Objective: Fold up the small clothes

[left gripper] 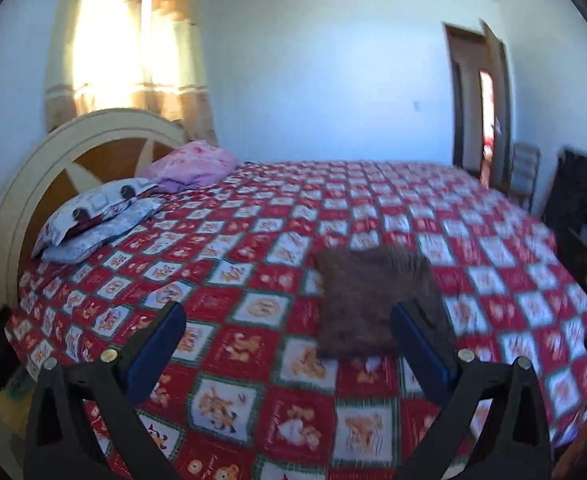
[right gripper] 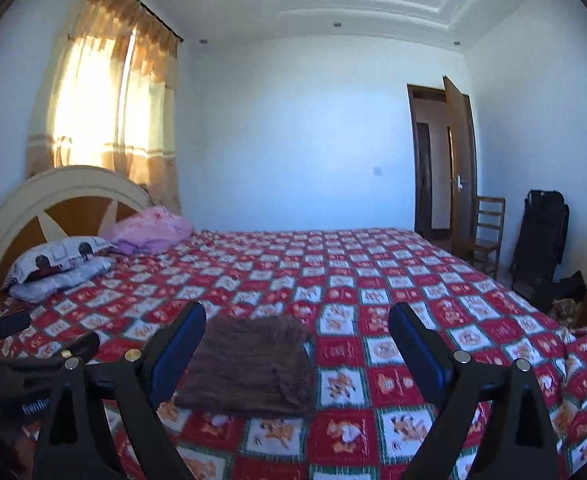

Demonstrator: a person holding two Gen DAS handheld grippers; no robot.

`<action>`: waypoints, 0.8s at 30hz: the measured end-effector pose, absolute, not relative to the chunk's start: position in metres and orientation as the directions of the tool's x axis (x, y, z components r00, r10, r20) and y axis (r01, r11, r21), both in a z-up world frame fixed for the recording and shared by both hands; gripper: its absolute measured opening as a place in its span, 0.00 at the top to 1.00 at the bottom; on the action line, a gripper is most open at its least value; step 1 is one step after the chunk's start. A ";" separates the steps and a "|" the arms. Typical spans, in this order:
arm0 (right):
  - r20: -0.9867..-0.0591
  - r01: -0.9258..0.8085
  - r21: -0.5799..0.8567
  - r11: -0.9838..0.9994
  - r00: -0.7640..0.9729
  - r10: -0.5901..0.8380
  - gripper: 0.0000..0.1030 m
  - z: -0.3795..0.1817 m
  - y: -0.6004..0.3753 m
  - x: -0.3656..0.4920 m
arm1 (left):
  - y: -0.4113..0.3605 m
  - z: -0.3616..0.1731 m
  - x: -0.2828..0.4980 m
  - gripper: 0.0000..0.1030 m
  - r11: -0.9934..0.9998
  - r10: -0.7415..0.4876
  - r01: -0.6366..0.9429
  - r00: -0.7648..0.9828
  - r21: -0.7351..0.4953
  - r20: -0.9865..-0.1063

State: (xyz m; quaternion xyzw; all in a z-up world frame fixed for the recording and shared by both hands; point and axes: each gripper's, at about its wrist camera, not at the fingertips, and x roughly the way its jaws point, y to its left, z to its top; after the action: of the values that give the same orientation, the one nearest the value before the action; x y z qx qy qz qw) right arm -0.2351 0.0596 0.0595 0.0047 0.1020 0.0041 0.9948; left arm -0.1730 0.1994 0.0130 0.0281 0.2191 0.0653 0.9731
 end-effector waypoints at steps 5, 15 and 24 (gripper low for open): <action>-0.249 -0.004 0.079 0.997 0.968 0.023 0.09 0.050 0.046 -0.226 | 0.186 0.011 -0.176 0.00 0.983 0.165 -0.118 0.899 0.137 -0.406; -0.247 -0.008 0.065 0.998 0.969 0.024 0.09 0.046 0.051 -0.230 | 0.199 0.008 -0.174 0.00 0.988 0.153 -0.140 0.884 0.062 -0.441; -0.262 -0.004 0.071 0.997 0.965 0.023 0.09 0.042 0.051 -0.227 | 0.194 0.005 -0.173 0.00 0.989 0.146 -0.131 0.881 0.065 -0.451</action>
State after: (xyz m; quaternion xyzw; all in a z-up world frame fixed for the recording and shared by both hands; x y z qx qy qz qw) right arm -0.2266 0.0514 0.0425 0.0347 0.1326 0.0068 0.9905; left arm -0.1733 0.1936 0.0054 0.0165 0.2336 0.0713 0.9696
